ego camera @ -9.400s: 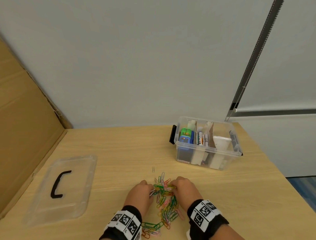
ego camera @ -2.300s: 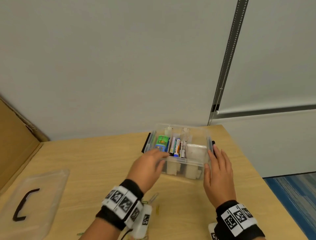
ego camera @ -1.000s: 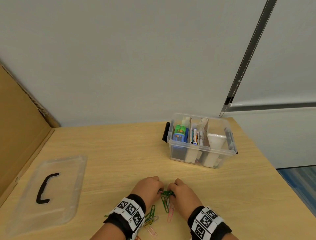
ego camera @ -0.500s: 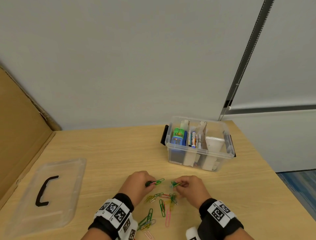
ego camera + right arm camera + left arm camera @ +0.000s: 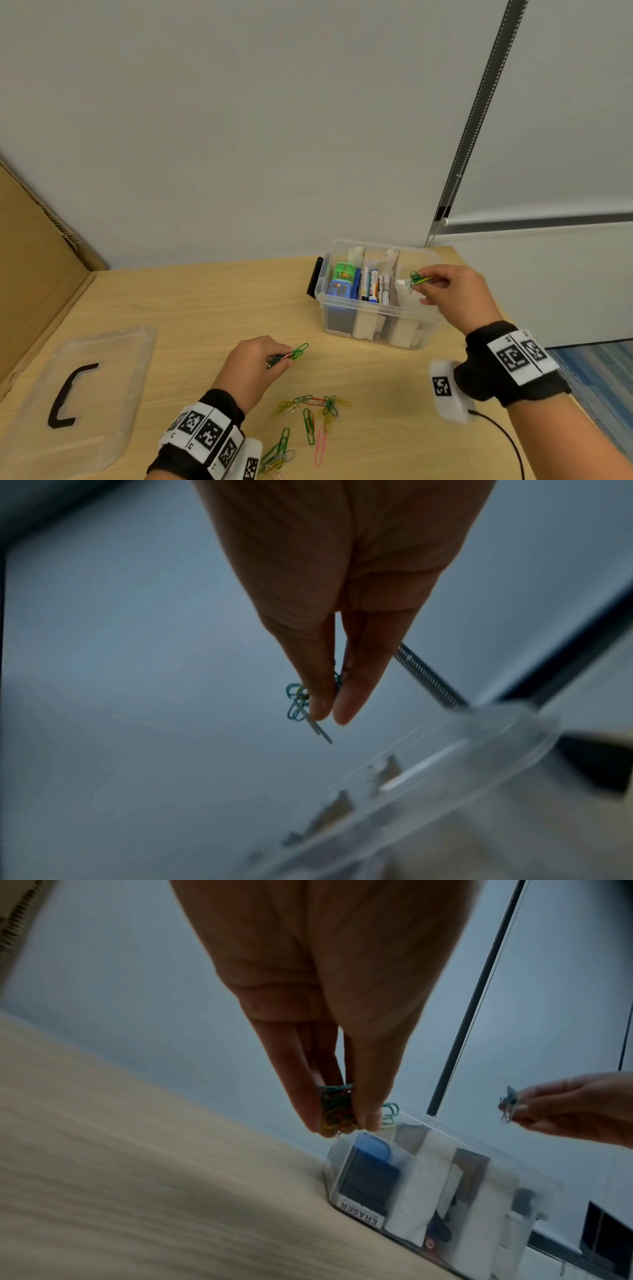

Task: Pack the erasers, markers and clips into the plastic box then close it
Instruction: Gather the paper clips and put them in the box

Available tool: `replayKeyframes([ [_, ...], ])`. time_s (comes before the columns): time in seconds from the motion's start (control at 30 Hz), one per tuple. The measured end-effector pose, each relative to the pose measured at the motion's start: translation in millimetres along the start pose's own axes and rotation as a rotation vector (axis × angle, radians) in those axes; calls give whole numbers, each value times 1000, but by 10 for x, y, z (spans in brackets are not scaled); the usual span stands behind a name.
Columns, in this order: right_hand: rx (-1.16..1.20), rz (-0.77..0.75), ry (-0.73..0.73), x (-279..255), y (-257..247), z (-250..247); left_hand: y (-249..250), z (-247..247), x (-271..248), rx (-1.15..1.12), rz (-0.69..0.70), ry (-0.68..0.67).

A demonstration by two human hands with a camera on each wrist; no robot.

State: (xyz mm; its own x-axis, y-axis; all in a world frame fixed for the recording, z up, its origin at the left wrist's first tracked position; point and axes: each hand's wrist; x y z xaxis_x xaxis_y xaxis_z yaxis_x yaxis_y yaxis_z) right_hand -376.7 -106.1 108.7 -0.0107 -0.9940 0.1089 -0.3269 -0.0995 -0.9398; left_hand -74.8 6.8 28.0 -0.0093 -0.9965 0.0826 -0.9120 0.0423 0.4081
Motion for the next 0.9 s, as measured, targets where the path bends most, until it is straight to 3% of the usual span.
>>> replayKeyframes([
  [0.07, -248, -16, -26, 155, 88, 21, 12, 6, -14, -15, -8, -3],
  [0.17, -654, 30, -195, 292, 156, 162, 33, 6, -37, -35, -21, -9],
  [0.4, -860, 160, -435, 412, 34, 247, 83, -14, -98, -52, -13, 0],
  [0.53, -619, 17, -304, 296, 125, 63, 152, 1, -122, -74, -17, 9],
  [0.67, -489, -227, 23, 4, 489, -144, 369, -31, -44, -59, 16, -5],
  [0.9, -396, -290, 92, -288, 1009, -83, 1319, -224, 583, 196, 256, 68],
])
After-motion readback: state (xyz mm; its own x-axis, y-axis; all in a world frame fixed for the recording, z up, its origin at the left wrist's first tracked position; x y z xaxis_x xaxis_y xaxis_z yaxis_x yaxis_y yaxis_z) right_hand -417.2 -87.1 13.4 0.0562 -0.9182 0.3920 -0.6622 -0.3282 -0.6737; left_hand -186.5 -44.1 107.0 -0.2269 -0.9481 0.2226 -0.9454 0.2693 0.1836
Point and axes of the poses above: each hand's wrist, its own x-axis towards the middle knuckle, its own z-axis out of the palm, y = z × x, and after that the axes turned 12 degrees about x, right-handed
